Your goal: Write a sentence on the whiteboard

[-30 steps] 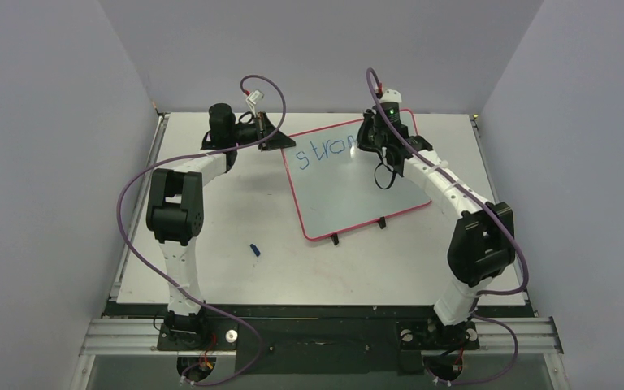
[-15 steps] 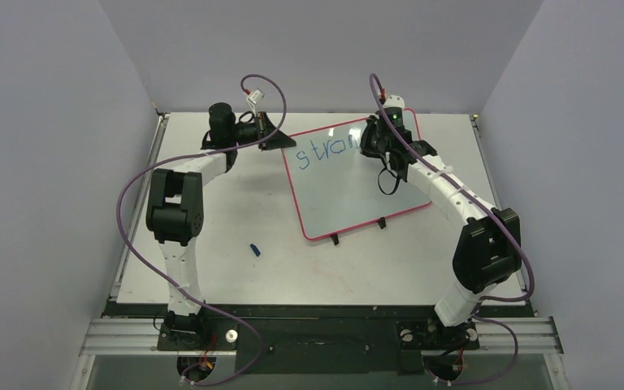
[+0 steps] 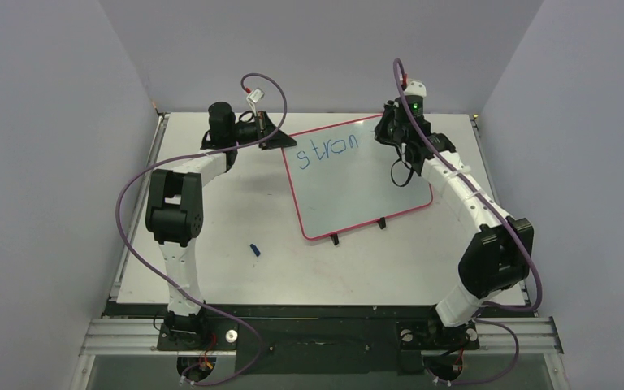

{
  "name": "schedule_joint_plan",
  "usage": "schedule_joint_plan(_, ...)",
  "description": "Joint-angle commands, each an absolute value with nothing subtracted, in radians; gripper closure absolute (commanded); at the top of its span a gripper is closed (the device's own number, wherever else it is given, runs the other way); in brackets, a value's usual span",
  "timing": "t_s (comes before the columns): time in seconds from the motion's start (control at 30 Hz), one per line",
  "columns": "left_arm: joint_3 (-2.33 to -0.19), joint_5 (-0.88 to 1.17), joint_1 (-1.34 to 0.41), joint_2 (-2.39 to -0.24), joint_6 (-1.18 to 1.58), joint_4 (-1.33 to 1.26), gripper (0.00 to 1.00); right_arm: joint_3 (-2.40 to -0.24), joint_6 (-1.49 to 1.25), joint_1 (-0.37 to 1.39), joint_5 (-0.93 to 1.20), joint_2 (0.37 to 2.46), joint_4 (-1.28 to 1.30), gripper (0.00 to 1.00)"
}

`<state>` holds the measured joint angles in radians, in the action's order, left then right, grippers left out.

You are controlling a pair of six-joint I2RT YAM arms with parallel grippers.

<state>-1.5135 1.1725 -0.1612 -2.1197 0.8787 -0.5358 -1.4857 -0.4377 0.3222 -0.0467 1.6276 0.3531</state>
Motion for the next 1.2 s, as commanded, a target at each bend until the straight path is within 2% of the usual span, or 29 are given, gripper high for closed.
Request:
schedule_joint_plan(0.0,-1.531,1.239,-0.165,-2.039,0.858,-0.63,1.0,-1.547,-0.455,0.296,-0.04,1.644,0.331,1.0)
schedule_joint_plan(1.17,-1.531,1.239,-0.166,-2.045,0.856,-0.627,1.0,-1.647,-0.477,0.3,0.051,1.772,0.331,1.0)
